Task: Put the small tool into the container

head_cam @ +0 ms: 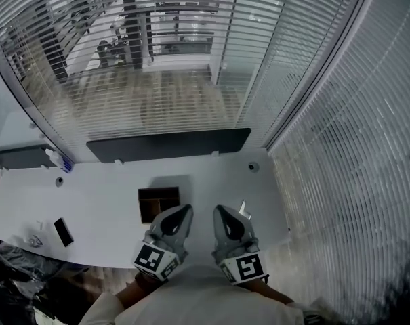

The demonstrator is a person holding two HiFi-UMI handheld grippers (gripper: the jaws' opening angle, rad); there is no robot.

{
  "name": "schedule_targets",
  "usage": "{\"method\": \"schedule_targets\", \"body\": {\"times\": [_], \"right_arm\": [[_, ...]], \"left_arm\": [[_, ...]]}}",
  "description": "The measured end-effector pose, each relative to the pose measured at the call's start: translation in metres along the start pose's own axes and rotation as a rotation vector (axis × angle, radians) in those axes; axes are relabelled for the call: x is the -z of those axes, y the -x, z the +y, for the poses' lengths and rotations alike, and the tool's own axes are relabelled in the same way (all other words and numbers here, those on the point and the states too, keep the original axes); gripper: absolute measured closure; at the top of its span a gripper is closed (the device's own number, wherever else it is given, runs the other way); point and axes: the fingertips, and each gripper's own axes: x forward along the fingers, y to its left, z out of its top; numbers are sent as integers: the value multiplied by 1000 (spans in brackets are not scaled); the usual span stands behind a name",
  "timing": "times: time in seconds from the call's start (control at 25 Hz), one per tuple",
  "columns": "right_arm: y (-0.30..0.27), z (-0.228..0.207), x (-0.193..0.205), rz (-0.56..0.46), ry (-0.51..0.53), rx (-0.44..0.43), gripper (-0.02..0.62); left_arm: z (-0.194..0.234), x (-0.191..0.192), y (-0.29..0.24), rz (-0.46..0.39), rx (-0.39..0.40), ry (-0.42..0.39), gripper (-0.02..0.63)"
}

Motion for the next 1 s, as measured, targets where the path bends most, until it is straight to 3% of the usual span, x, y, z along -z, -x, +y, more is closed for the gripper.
{"method": "schedule_targets", "body": {"times": [0.36, 0.72, 1.0], "right_arm": [[10, -16, 2, -8, -4, -13, 595], [2, -29, -11, 9, 22, -19, 595], [11, -47, 13, 39, 6, 16, 595]], "left_arm": [[-12, 17, -10, 15, -17, -34, 604], [-12, 2, -25, -1, -6, -25, 604], [-18, 22, -39, 41, 20, -28, 604]]}}
